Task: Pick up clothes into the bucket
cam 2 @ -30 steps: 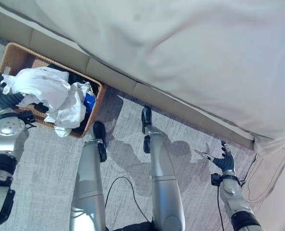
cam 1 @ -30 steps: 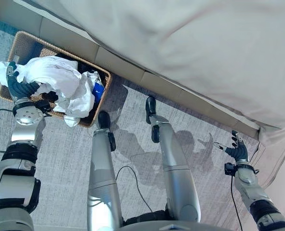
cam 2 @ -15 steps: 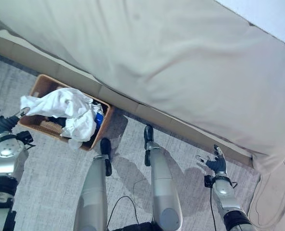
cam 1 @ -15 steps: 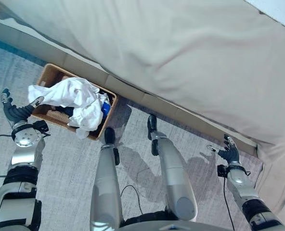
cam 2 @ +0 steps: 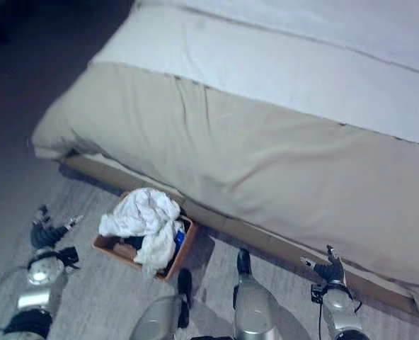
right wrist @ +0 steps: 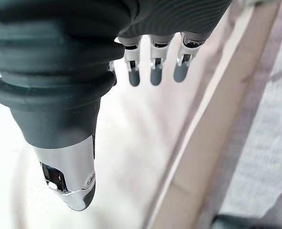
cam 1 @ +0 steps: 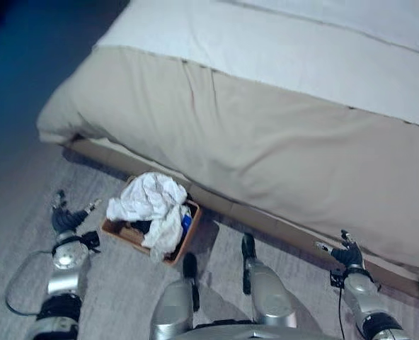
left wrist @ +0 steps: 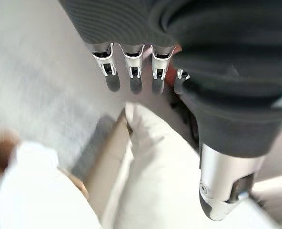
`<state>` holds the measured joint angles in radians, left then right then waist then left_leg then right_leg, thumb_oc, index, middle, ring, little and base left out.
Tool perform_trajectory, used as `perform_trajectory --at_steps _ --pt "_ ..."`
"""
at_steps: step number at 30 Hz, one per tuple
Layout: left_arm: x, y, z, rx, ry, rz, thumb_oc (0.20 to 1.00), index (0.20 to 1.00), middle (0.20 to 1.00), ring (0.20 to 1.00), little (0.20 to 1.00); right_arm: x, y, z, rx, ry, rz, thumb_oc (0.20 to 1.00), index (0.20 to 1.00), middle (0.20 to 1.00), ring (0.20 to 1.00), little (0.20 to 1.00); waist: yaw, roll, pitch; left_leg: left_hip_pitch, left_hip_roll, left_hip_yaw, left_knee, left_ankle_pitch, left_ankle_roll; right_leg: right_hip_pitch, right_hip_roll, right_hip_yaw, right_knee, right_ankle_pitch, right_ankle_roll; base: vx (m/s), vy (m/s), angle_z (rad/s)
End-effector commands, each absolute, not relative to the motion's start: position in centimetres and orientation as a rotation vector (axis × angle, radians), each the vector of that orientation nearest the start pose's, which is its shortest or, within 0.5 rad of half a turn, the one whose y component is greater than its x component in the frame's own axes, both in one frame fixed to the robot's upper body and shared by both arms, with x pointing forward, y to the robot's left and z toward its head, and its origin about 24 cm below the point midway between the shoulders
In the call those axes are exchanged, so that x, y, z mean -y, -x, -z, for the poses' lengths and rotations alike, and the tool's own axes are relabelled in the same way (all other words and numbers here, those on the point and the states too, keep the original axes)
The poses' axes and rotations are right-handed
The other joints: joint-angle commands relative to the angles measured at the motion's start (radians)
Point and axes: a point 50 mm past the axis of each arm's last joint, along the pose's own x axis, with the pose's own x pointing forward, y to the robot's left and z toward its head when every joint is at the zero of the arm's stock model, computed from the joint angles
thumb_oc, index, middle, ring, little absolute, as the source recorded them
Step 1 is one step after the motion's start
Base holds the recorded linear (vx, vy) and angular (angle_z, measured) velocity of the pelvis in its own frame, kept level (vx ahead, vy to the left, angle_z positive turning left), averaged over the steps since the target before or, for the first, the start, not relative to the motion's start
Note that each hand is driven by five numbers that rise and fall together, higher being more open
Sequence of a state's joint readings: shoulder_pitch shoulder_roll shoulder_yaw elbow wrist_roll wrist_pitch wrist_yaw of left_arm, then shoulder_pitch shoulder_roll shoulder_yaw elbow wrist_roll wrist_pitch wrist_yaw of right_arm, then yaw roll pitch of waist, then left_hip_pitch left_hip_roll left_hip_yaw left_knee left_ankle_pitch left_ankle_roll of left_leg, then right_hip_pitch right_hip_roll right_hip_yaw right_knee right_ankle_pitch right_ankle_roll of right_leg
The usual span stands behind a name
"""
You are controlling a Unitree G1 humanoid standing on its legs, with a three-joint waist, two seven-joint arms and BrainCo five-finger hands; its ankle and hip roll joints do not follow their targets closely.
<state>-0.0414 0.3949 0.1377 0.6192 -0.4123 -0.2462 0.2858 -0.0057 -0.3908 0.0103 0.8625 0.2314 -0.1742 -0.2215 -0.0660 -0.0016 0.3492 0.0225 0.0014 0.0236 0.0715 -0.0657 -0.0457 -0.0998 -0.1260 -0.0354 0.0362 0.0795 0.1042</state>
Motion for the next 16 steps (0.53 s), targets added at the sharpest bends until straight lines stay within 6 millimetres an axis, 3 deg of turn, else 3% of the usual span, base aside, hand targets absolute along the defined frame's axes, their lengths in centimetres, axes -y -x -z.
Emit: perform_trajectory --at_steps 1,3,4,5,8,10,13,16 --pt "-30.9 -20.8 2.9 -0.213 0.033 -0.563 1.000 1.000 1.000 1.000 1.000 29.8 -16.7 8.9 -0.618 0.151 0.464 1.000 1.000 1.000 1.000 1.000 -0.003 -0.035 -0.105 -0.046 -0.068 -0.009 0.076 -0.039 0.019 0.004 -0.044 -0.029 0.009 0.023 0.067 0.08 0.026 -0.14" --pt "-29.5 -19.8 5.0 -0.300 0.072 -0.541 1.000 1.000 1.000 1.000 1.000 28.8 -15.9 10.0 -0.655 0.086 0.463 1.000 1.000 1.000 1.000 1.000 -0.007 -0.031 -0.134 -0.006 -0.070 -0.009 0.048 -0.042 0.025 0.025 -0.045 -0.022 0.020 0.011 0.066 0.09 0.029 -0.06" --pt "-29.5 -19.8 5.0 -0.300 0.073 -0.541 1.000 1.000 1.000 1.000 1.000 28.8 -15.9 10.0 -0.655 0.086 0.463 1.000 1.000 1.000 1.000 1.000 -0.007 -0.031 -0.133 -0.003 -0.070 -0.009 0.046 -0.041 0.025 0.026 -0.045 -0.022 0.021 0.010 0.066 0.06 0.038 -0.01" --pt "-27.8 -18.7 7.4 -0.416 0.071 -0.490 1.000 1.000 1.000 1.000 1.000 27.9 -15.4 10.7 -0.684 0.044 0.442 1.000 1.000 1.000 1.000 1.000 -0.009 -0.029 -0.148 0.031 -0.074 -0.011 0.024 -0.041 0.032 0.037 -0.047 -0.013 0.036 0.002 0.067 0.03 0.043 -0.08" --pt "-25.4 -16.5 10.6 -0.602 0.021 -0.390 1.000 1.000 1.000 1.000 1.000 26.5 -15.1 11.6 -0.727 0.028 0.393 1.000 1.000 1.000 1.000 1.000 -0.007 -0.033 -0.159 0.059 -0.080 0.000 0.012 -0.046 0.044 0.046 -0.053 -0.007 0.046 0.009 0.075 -0.01 0.034 -0.18" --pt "-24.5 -15.1 12.0 -0.703 -0.030 -0.343 1.000 1.000 1.000 1.000 1.000 25.8 -14.9 12.2 -0.762 0.034 0.363 1.000 1.000 1.000 1.000 1.000 0.001 -0.035 -0.151 0.063 -0.078 0.009 0.018 -0.048 0.051 0.036 -0.050 -0.009 0.081 0.004 0.079 -0.09 0.006 -0.10" --pt "-23.7 -13.0 13.7 -0.832 -0.070 -0.305 1.000 1.000 1.000 1.000 1.000 24.6 -14.9 12.7 -0.793 0.056 0.311 1.000 1.000 1.000 1.000 1.000 0.020 -0.021 -0.134 0.058 -0.054 0.030 0.022 -0.037 0.057 0.013 -0.066 -0.091 0.186 -0.025 0.077 -0.12 -0.027 -0.23" --pt "-23.5 -11.5 14.7 -0.935 -0.095 -0.286 1.000 1.000 1.000 1.000 1.000 24.4 -14.0 13.4 -0.855 0.072 0.289 1.000 1.000 1.000 1.000 1.000 0.015 -0.021 -0.143 0.044 -0.049 0.000 0.028 -0.026 0.053 0.042 -0.042 -0.021 0.196 -0.067 0.066 -0.05 -0.095 -0.42"
